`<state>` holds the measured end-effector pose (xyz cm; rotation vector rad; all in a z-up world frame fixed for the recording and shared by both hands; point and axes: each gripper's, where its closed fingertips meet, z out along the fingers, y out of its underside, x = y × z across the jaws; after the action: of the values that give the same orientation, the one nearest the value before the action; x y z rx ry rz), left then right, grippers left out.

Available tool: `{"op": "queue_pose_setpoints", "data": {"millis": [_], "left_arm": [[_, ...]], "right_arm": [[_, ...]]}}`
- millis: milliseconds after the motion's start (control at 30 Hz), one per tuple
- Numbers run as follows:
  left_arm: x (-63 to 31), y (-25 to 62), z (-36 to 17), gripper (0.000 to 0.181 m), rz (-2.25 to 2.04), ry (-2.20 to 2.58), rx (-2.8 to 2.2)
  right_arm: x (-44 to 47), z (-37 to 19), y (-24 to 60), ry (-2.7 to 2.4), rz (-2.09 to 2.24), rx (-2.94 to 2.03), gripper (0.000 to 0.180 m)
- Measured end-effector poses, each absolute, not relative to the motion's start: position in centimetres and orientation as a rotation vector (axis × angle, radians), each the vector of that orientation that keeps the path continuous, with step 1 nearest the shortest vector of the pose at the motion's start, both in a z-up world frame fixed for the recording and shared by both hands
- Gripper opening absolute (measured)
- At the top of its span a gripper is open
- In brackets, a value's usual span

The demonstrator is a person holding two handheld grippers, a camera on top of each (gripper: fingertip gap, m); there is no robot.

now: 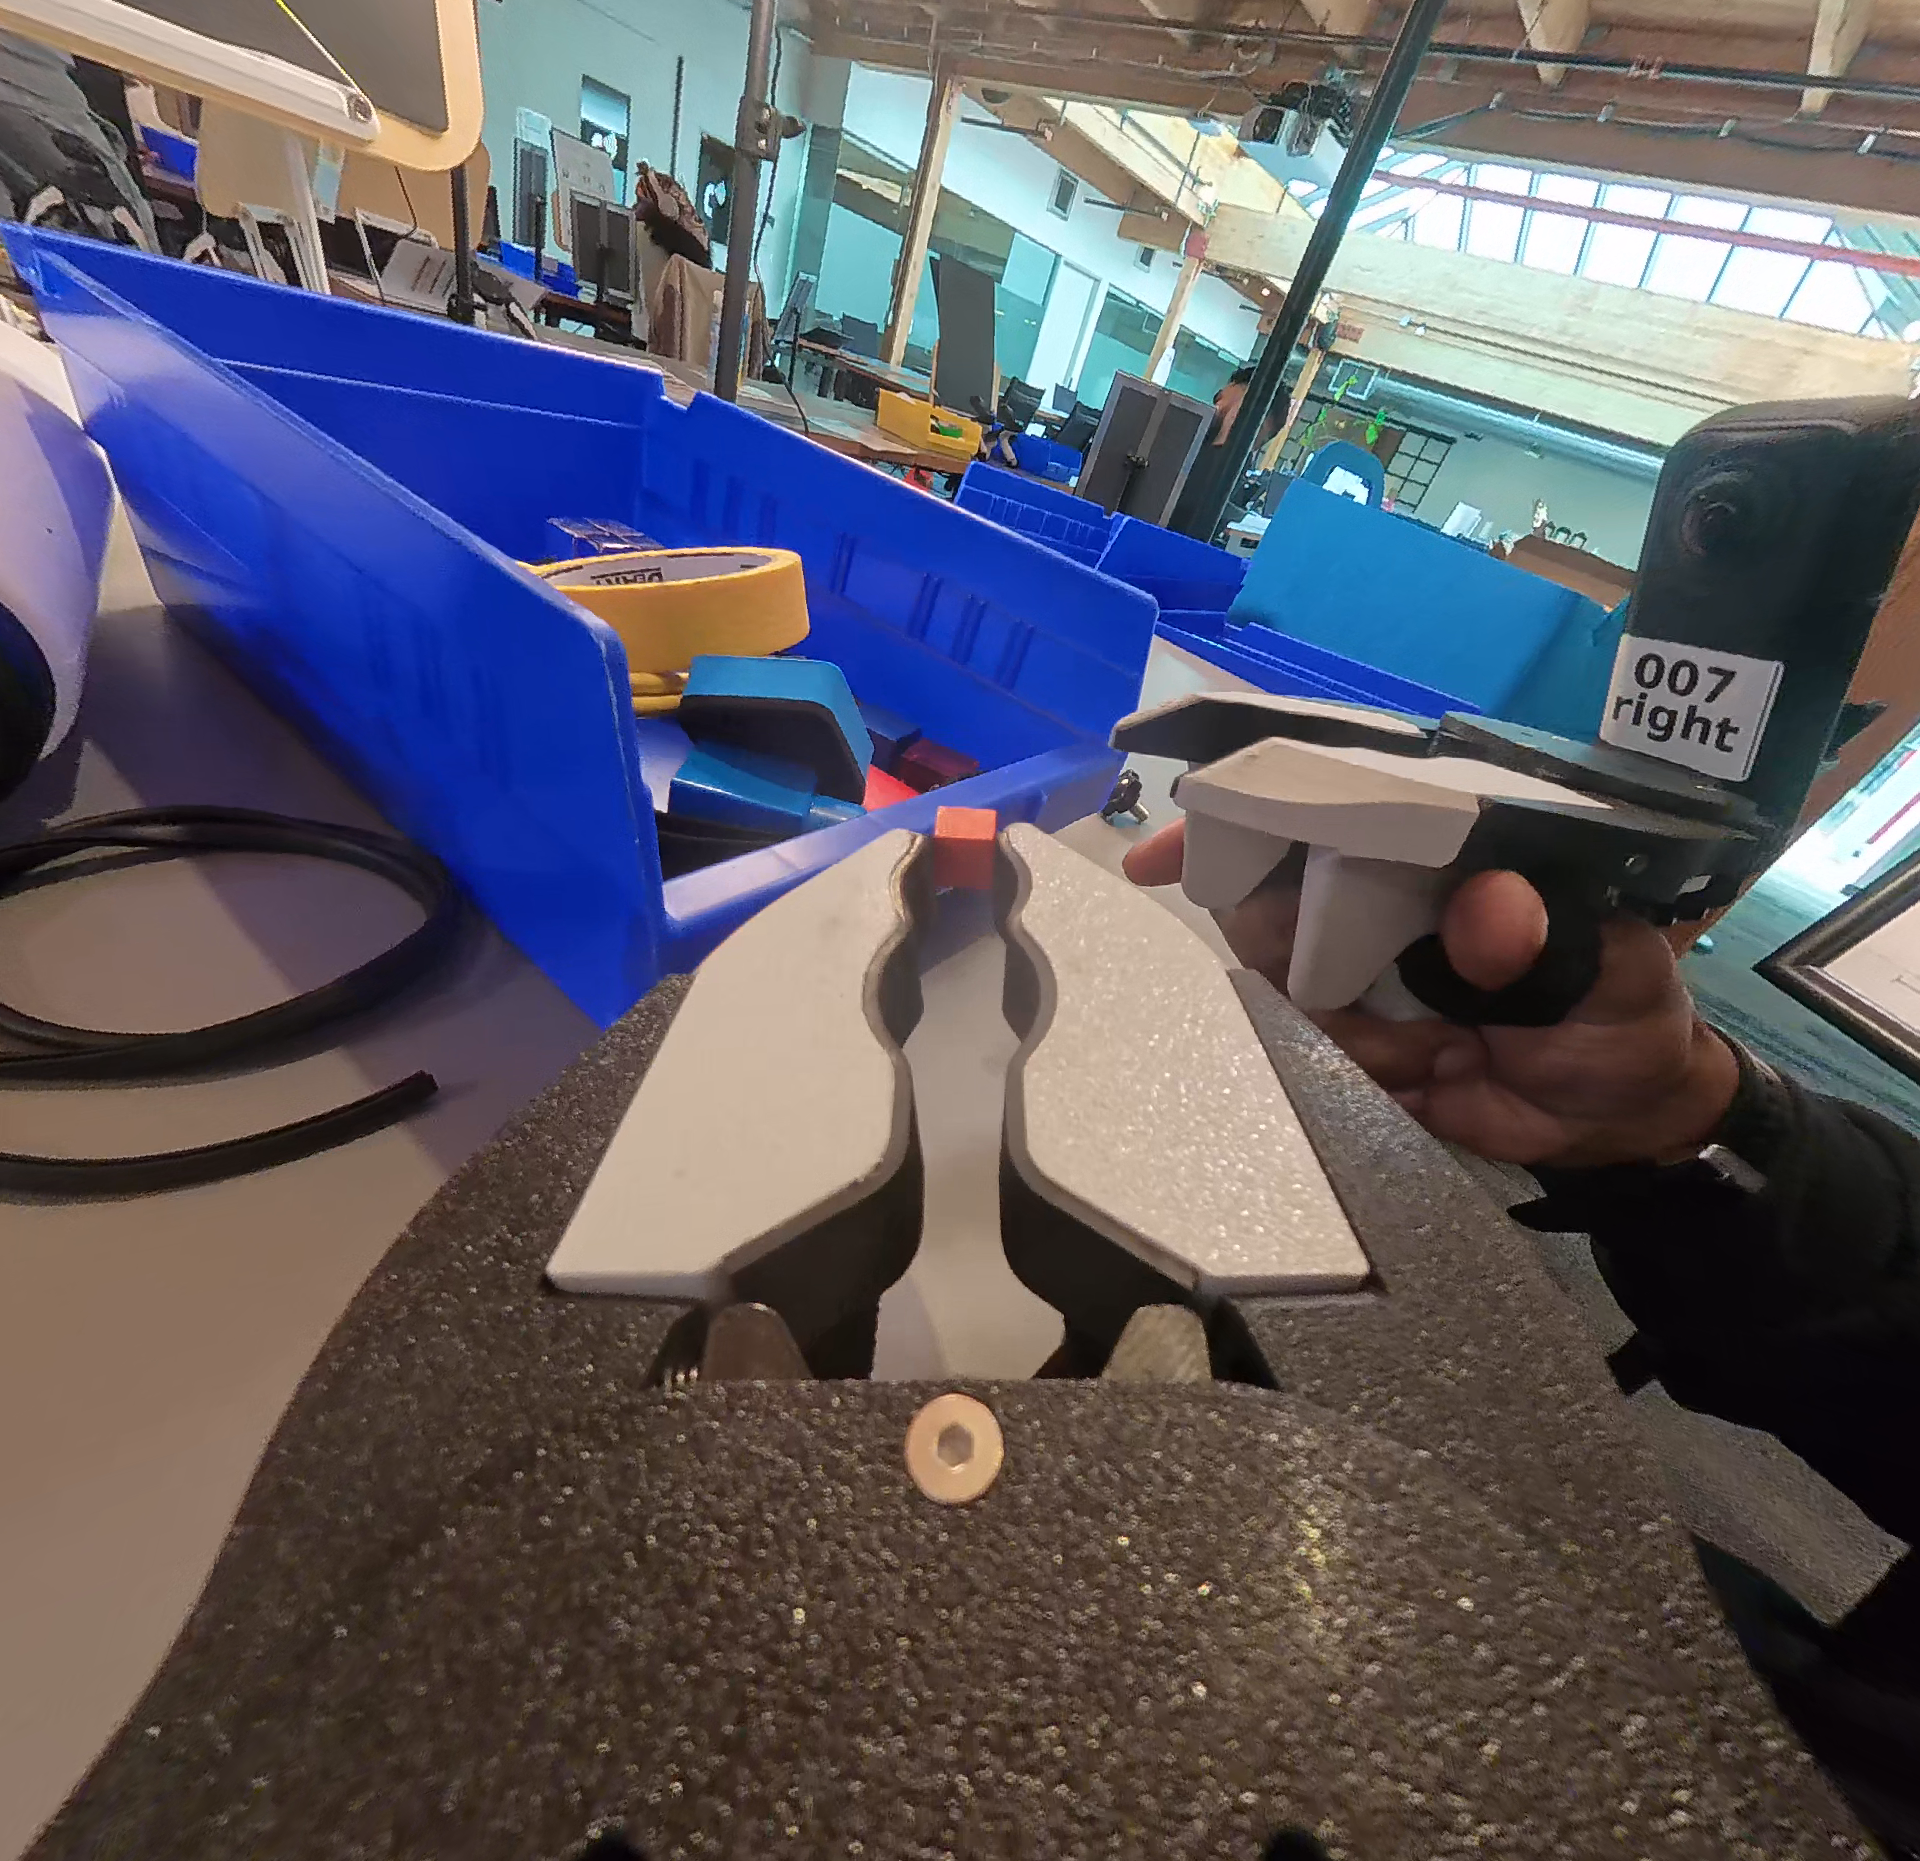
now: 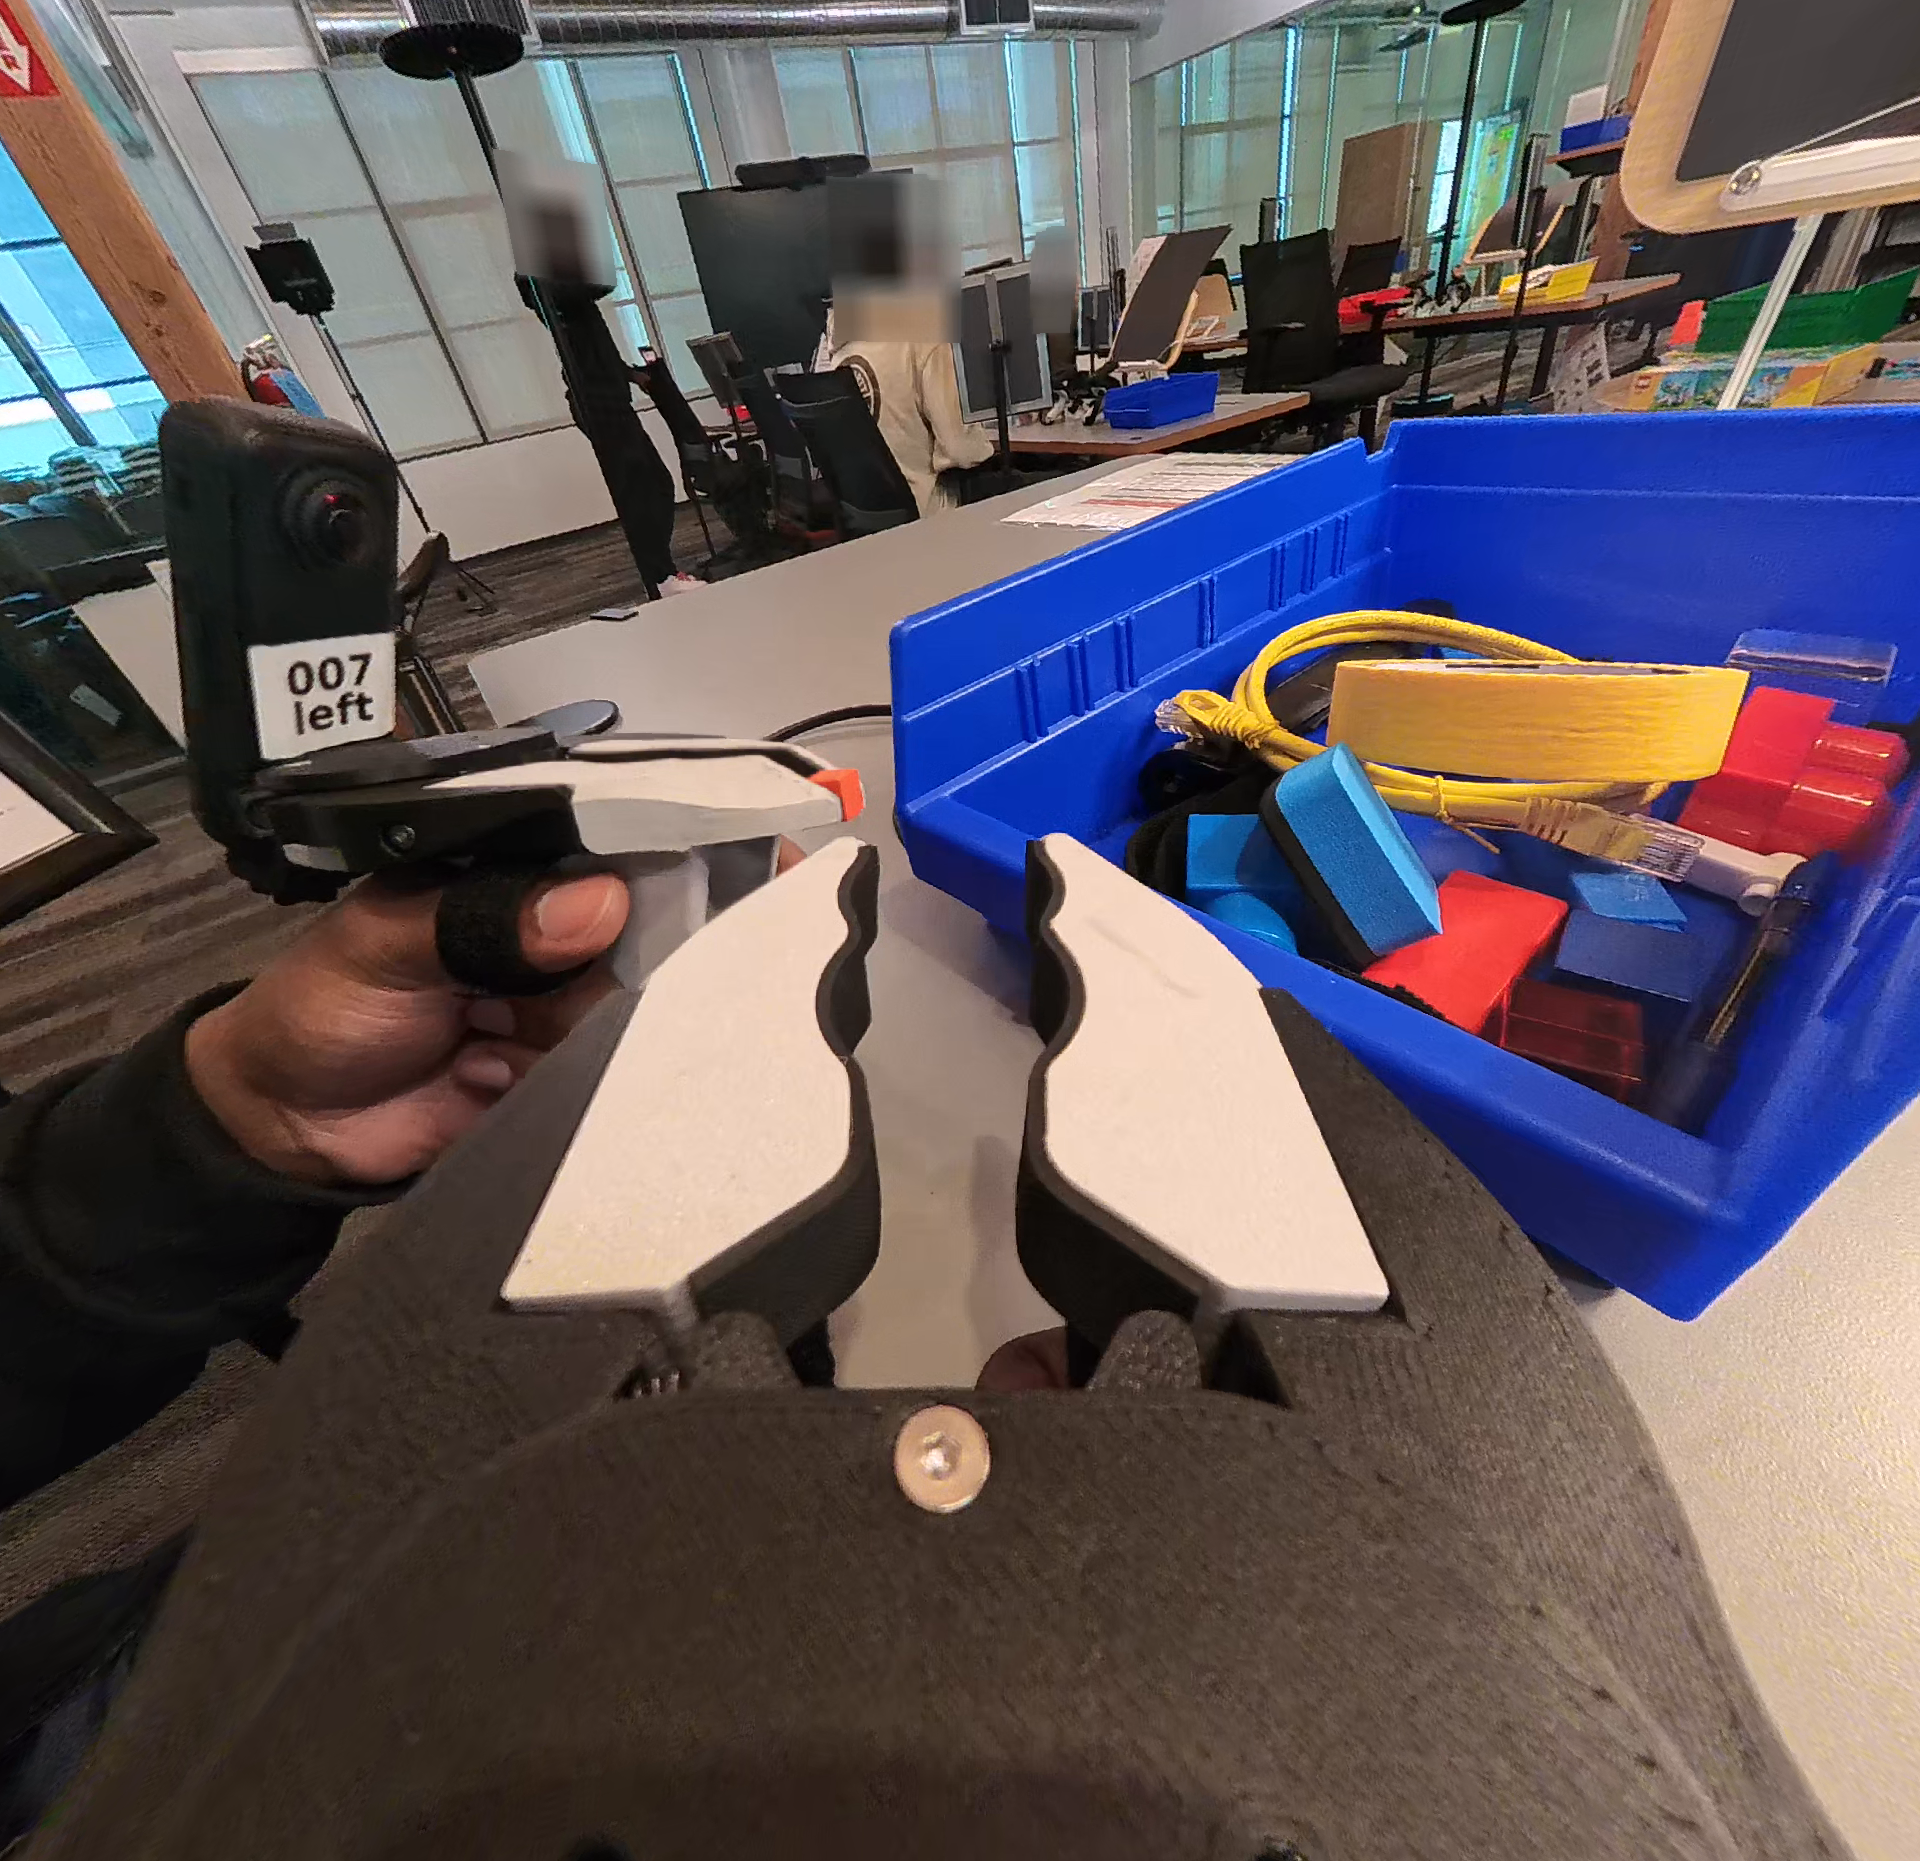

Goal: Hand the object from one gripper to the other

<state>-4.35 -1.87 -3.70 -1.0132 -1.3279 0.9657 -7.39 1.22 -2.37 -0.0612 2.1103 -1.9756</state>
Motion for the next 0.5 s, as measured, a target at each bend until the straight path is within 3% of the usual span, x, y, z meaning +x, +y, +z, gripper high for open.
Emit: {"op": "queue_pose_setpoints", "data": {"millis": [500], "left_arm": [[-7.9, 2.9, -0.2, 0.011, 0.867, -1.151, -1.058]], "right_arm": [[-10.3, -0.7, 5.4, 2.092, -2.183, -0.030, 0.028]]}}
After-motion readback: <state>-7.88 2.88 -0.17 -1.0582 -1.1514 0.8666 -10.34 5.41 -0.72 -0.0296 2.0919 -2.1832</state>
